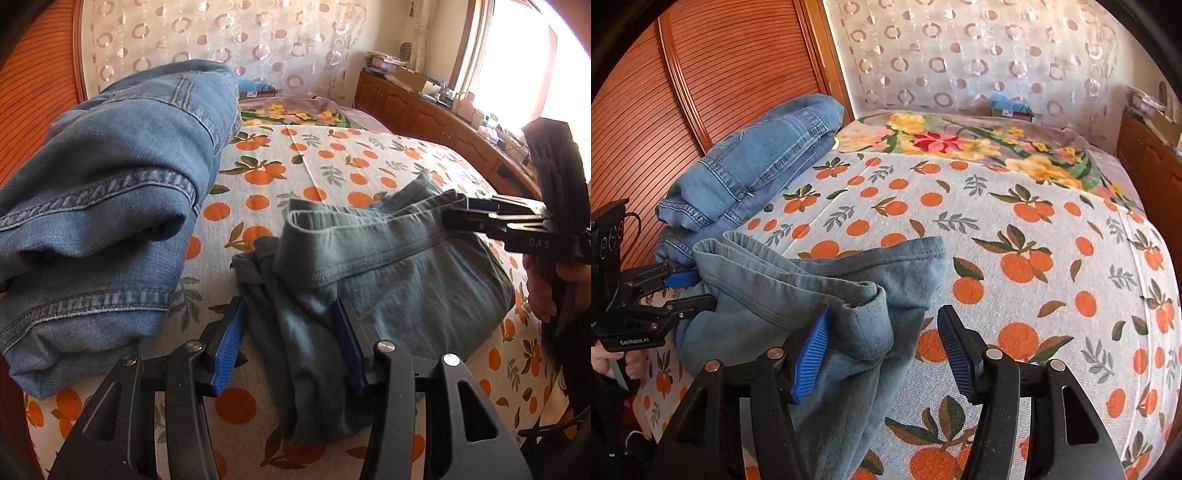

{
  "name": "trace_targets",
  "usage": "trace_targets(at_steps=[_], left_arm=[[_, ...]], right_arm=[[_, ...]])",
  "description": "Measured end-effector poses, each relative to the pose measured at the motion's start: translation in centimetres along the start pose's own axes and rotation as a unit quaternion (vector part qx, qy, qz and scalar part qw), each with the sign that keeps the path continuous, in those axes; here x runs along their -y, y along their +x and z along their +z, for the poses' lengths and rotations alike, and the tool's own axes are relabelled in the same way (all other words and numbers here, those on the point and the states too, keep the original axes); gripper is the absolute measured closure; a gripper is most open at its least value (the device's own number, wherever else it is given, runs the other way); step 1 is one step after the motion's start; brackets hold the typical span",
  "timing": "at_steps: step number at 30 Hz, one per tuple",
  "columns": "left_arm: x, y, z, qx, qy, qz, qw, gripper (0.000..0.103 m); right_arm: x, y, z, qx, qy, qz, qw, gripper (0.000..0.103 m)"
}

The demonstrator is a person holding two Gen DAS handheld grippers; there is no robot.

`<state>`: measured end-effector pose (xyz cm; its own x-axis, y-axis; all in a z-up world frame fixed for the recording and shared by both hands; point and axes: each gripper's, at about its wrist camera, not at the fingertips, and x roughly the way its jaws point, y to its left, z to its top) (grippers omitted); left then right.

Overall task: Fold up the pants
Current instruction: 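Grasp the folded denim garment with both grippers at its edge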

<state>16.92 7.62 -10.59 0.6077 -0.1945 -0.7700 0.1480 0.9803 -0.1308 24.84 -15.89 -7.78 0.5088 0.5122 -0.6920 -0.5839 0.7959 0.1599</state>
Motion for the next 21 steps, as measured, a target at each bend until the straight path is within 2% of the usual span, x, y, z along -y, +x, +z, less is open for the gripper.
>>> trace_targets(at_steps=[6,14,21], left_arm=[[-0.3,0.7,0.9,0.002,-0.006,0.0,1.0,0.053],[-0.5,1.1,1.3,0.009,-0.007,0.003,0.9999,0.053],[-0.3,1.4,1.4,0.015,-0.008,0.001,0.9999,0.046]], right_arm=[[0.1,0.7,-0.3,-0.003,0.006,0.016,1.0,0.041],[-0.2,0.9,-0.8,0.006,0.002,0.014,1.0,0.041],[-0.8,1.0,-1.0,0.005,-0.01,0.023,1.0,0.057]])
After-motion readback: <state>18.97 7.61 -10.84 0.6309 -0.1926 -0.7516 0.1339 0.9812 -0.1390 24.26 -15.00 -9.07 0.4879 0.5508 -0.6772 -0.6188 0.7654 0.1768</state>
